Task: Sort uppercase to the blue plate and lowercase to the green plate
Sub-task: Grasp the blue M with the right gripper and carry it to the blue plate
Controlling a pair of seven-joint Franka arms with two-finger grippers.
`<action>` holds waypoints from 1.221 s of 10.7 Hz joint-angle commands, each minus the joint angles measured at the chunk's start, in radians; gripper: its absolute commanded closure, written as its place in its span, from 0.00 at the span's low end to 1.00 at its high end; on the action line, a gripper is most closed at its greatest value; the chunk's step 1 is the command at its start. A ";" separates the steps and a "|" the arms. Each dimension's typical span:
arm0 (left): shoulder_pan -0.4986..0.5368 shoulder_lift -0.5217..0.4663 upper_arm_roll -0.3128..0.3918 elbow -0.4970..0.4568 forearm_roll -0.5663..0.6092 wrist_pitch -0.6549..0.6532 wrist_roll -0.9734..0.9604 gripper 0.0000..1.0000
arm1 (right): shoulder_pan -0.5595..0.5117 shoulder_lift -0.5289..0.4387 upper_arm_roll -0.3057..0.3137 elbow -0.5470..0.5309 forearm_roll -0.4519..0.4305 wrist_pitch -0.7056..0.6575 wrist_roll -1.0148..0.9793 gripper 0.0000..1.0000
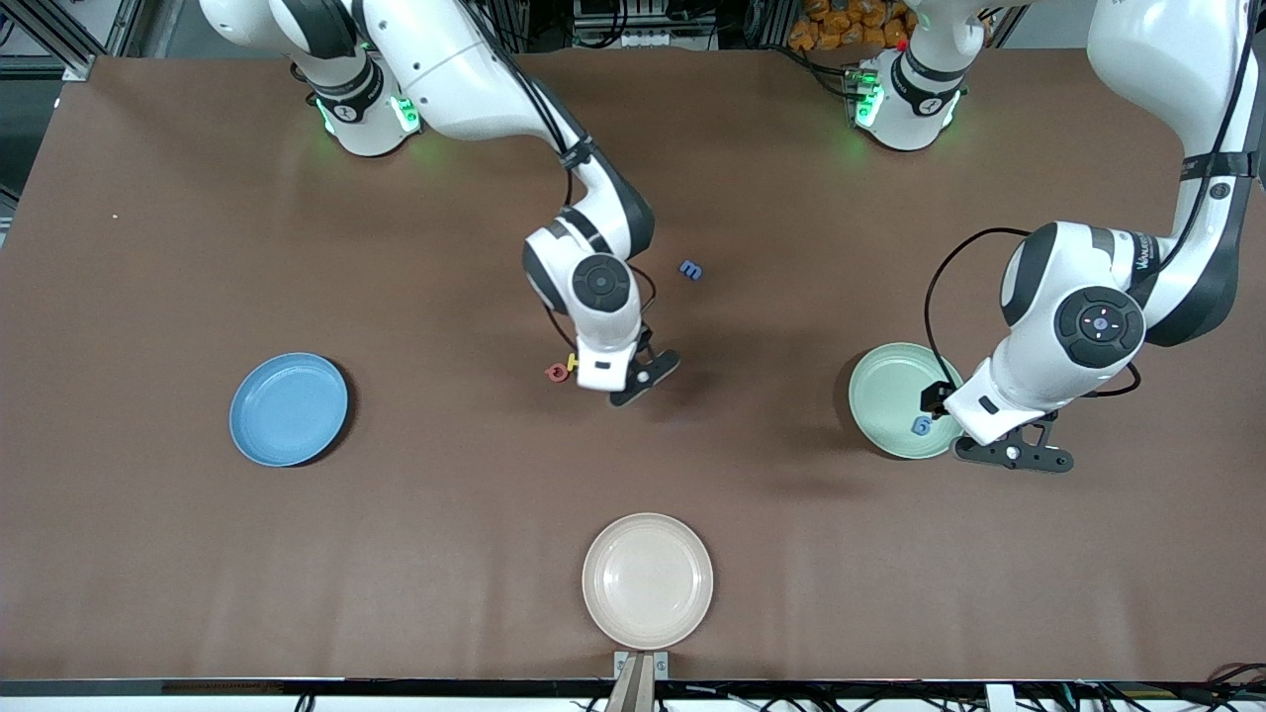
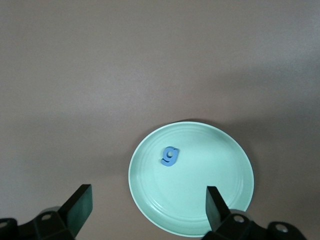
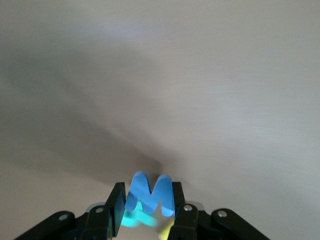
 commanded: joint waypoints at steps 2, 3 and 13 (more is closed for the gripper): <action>-0.056 -0.013 -0.005 0.008 -0.029 -0.017 0.018 0.00 | -0.003 -0.080 -0.142 -0.018 0.017 -0.126 0.007 1.00; -0.076 -0.013 -0.015 0.008 -0.029 -0.017 0.018 0.00 | -0.005 -0.088 -0.188 -0.018 0.017 -0.167 0.007 1.00; -0.427 0.162 -0.175 0.037 -0.021 0.096 -0.166 0.00 | -0.529 -0.080 -0.246 -0.034 0.107 -0.367 -0.617 0.99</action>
